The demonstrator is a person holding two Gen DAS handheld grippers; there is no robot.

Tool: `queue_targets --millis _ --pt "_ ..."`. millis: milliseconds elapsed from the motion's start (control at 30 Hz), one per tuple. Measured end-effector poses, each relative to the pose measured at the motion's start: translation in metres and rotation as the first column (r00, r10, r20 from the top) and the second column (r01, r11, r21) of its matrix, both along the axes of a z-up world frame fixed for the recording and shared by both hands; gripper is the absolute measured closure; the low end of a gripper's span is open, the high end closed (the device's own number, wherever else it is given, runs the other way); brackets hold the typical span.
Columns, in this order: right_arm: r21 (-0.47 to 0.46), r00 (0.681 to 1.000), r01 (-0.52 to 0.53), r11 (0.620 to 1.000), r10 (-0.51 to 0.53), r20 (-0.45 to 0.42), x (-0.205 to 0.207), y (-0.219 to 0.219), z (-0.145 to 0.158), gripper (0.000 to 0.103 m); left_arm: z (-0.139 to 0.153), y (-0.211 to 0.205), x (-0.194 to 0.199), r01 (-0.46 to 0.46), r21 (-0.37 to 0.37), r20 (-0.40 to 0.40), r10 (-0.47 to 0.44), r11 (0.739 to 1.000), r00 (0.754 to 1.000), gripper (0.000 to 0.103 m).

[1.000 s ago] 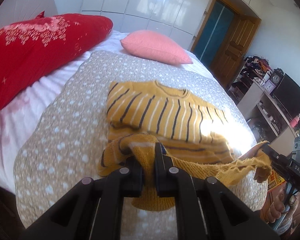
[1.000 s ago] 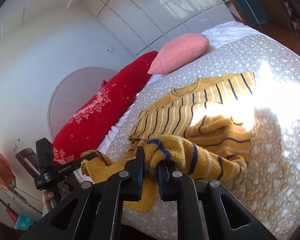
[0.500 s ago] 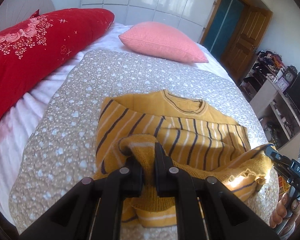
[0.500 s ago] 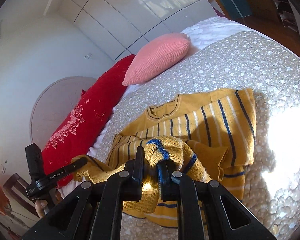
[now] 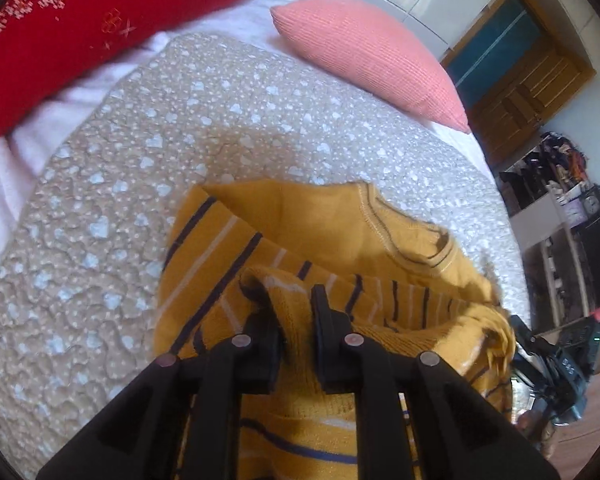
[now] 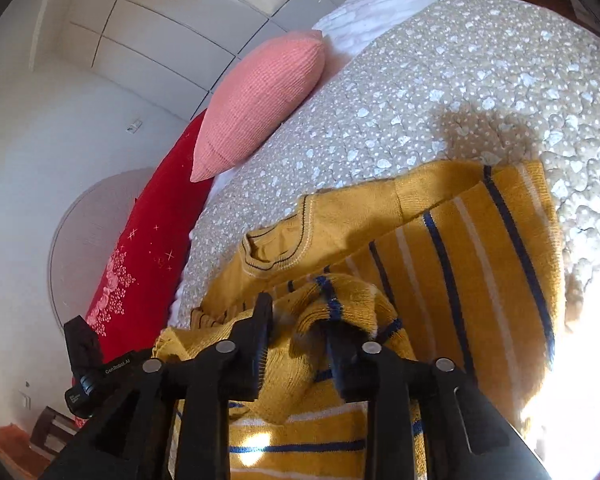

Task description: Fold small clothes

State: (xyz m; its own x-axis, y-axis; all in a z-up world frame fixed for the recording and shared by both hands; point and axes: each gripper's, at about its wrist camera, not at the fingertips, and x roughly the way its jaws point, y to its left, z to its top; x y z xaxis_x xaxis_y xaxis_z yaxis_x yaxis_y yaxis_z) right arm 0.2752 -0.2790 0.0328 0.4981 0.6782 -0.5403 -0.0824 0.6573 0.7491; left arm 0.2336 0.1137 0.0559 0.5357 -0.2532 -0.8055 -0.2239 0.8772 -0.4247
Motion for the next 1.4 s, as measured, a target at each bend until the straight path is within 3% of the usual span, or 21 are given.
queue_targets --millis 33,100,167,267,367,500,633,733,767,800,833,867,900,933,1000,1033,1100,1133,1200,1300,1400 --pt "0.017 1.000 0.008 1.000 -0.008 -0.008 0.006 -0.001 -0.004 0.054 0.000 0.003 0.003 0.010 -0.047 0.009 -0.010 0.999 1.000 0.078" --pt "0.077 0.999 0.038 0.996 -0.036 -0.022 0.015 -0.005 -0.010 0.034 0.002 0.009 0.006 0.003 -0.105 0.034 0.000 0.994 0.999 0.055" --pt "0.123 0.995 0.099 0.987 -0.096 -0.031 0.022 -0.013 -0.015 0.025 0.007 0.017 0.009 -0.030 -0.111 0.059 0.037 0.993 0.998 0.042" --pt "0.144 0.983 0.179 0.973 -0.172 -0.057 0.030 -0.024 -0.021 0.023 0.011 0.030 0.015 -0.080 -0.083 0.063 0.085 0.993 0.994 0.040" --pt "0.085 0.978 0.205 0.975 -0.201 -0.054 0.034 -0.030 -0.017 0.023 0.014 0.043 0.013 -0.103 -0.060 0.051 0.106 0.993 0.993 0.040" --pt "-0.005 0.985 0.172 0.985 -0.172 0.031 0.018 -0.034 0.008 0.022 0.018 0.047 -0.013 -0.089 0.032 0.056 0.088 0.995 0.995 0.039" --pt "-0.210 0.993 0.085 0.974 -0.064 0.102 -0.004 -0.022 0.028 0.022 0.016 0.039 -0.056 -0.035 0.139 0.069 0.025 0.990 0.997 0.036" --pt "-0.363 0.993 -0.001 0.932 0.043 0.108 -0.017 -0.004 0.027 0.022 0.007 0.026 -0.087 -0.001 0.203 0.073 -0.014 0.979 0.997 0.036" --pt "-0.410 0.993 -0.027 0.912 0.070 0.091 -0.018 0.002 0.023 0.026 0.003 0.021 -0.094 0.008 0.222 0.067 -0.023 0.975 0.997 0.036" --pt "-0.454 0.993 -0.068 0.888 0.106 0.058 -0.017 0.010 0.018 0.058 -0.003 0.017 -0.102 0.012 0.245 0.057 -0.027 0.970 0.998 0.036" --pt "-0.497 0.990 -0.103 0.862 0.136 0.031 -0.014 0.015 0.012 0.080 -0.008 0.015 -0.106 0.008 0.254 0.051 -0.021 0.967 0.998 0.036" --pt "-0.551 0.993 -0.096 0.829 0.120 0.008 -0.009 0.014 0.006 0.091 -0.012 0.015 -0.110 -0.002 0.258 0.046 -0.010 0.966 0.999 0.036" --pt "-0.595 0.998 -0.058 0.801 0.065 -0.009 -0.002 0.007 -0.001 0.088 -0.017 0.016 -0.114 -0.017 0.255 0.045 0.005 0.967 0.999 0.036" --pt "-0.581 1.000 -0.020 0.813 0.009 -0.022 0.004 -0.007 -0.007 0.086 -0.023 0.018 -0.117 -0.031 0.248 0.042 0.021 0.968 0.999 0.036" --pt "-0.485 0.994 0.063 0.872 -0.096 -0.044 0.009 -0.033 -0.010 0.085 -0.032 0.023 -0.121 -0.055 0.207 0.041 0.047 0.977 0.998 0.036" --pt "-0.464 0.990 0.100 0.880 -0.135 -0.044 0.006 -0.039 -0.007 0.079 -0.036 0.025 -0.121 -0.067 0.180 0.041 0.061 0.981 0.997 0.036" --pt "-0.509 0.985 0.156 0.846 -0.171 0.017 -0.006 -0.038 0.008 0.049 -0.042 0.029 -0.124 -0.088 0.105 0.059 0.082 0.991 0.995 0.034" --pt "-0.537 0.984 0.177 0.825 -0.168 0.066 -0.015 -0.035 0.018 0.045 -0.043 0.028 -0.125 -0.090 0.086 0.072 0.084 0.992 0.994 0.033" --pt "-0.539 0.988 0.147 0.829 -0.100 0.116 -0.030 -0.031 0.035 0.040 -0.044 0.022 -0.130 -0.079 0.069 0.105 0.072 0.994 0.992 0.032" --pt "-0.529 0.995 0.053 0.847 -0.002 0.096 -0.059 -0.029 0.043 0.040 -0.049 0.016 -0.132 -0.077 0.092 0.146 0.063 0.993 0.987 0.031" --pt "-0.545 0.997 0.025 0.838 0.018 0.074 -0.095 -0.032 0.036 0.040 -0.052 0.015 -0.135 -0.068 0.090 0.178 0.051 0.994 0.983 0.027"
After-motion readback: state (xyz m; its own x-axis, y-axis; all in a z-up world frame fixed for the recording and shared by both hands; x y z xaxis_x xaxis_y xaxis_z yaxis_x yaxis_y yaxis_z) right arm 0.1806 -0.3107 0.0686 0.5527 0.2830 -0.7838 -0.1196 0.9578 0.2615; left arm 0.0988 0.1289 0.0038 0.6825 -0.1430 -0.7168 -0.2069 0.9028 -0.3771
